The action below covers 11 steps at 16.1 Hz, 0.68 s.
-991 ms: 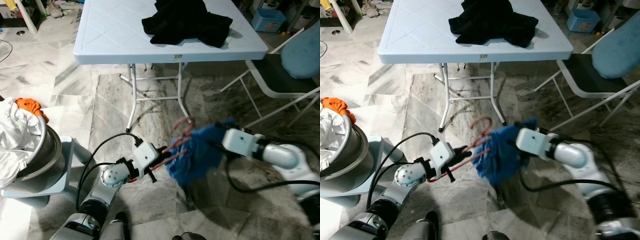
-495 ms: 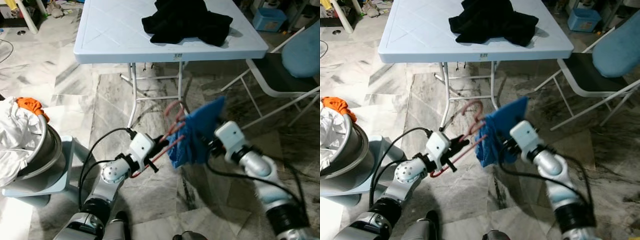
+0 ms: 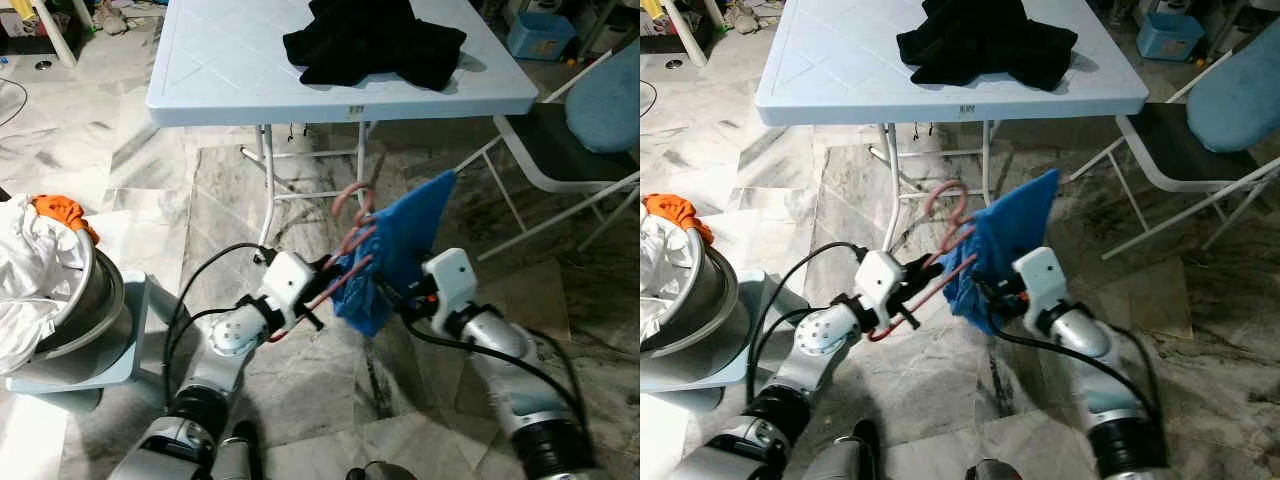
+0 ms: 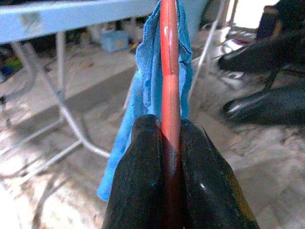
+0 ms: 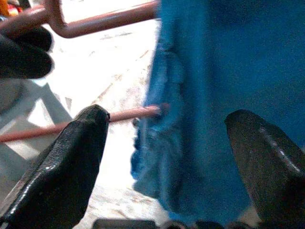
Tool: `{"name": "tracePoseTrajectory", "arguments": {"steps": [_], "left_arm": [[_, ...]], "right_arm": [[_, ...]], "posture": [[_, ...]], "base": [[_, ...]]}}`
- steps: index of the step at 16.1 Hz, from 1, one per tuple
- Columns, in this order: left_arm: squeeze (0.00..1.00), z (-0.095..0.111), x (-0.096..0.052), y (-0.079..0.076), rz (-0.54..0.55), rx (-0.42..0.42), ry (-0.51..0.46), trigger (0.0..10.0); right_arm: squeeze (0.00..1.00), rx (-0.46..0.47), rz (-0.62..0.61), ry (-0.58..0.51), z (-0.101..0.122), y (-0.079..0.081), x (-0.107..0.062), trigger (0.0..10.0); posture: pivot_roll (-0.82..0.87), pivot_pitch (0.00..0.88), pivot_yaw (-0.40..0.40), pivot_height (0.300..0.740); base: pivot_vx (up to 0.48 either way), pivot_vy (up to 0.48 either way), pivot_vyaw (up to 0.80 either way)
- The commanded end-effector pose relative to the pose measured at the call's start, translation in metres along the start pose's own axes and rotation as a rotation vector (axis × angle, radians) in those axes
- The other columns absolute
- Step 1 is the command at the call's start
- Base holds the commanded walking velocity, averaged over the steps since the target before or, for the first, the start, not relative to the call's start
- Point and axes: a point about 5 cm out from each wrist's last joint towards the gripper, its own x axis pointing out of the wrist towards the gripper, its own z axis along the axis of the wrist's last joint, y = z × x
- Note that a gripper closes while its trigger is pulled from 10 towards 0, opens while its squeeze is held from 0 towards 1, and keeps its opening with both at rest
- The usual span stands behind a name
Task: Hang hanger
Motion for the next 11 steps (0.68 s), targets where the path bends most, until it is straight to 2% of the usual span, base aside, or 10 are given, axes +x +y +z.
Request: {"name": "tracePoseTrajectory", "arguments": {"steps": [1,3,4,5,8,11], "left_arm": [[0.0,0.006,0.003,-0.005,-0.023,0.003,-0.041,0.0],[0.0,0.009,0.003,-0.011,-0.051,-0.009,-0.069,0.0],[0.0,0.011,0.003,-0.012,-0.059,-0.01,-0.075,0.0],[0.0,0.012,0.003,-0.013,-0.071,0.001,-0.077,0.0],[0.0,0.012,0.001,-0.016,-0.087,-0.004,-0.085,0.0],[0.0,0.012,0.0,-0.017,-0.086,-0.004,-0.078,0.0]], "right_arm": [[0.0,0.029,-0.033,-0.017,0.002,-0.001,0.0,10.0],[0.0,0.06,-0.109,-0.053,0.005,-0.002,0.005,10.0],[0.0,0.053,-0.124,-0.064,0.006,-0.003,0.005,9.0],[0.0,0.053,-0.165,-0.07,0.007,-0.006,0.006,0.0],[0.0,0.021,-0.321,-0.082,0.012,-0.028,0.006,0.0],[0.0,0.001,-0.328,-0.097,0.015,-0.032,0.006,0.0]], "posture": [[-0.09,0.228,-0.037,0.74],[-0.09,0.228,-0.037,0.74],[-0.08,0.229,-0.033,0.74],[-0.08,0.229,-0.033,0.74],[-0.08,0.229,-0.032,0.74],[-0.08,0.227,-0.037,0.74]], "base": [[0.0,0.0,0.0],[0.0,0.0,0.0],[0.0,0.0,0.0],[0.0,0.0,0.0],[0.0,0.0,0.0],[0.0,0.0,0.0]]}}
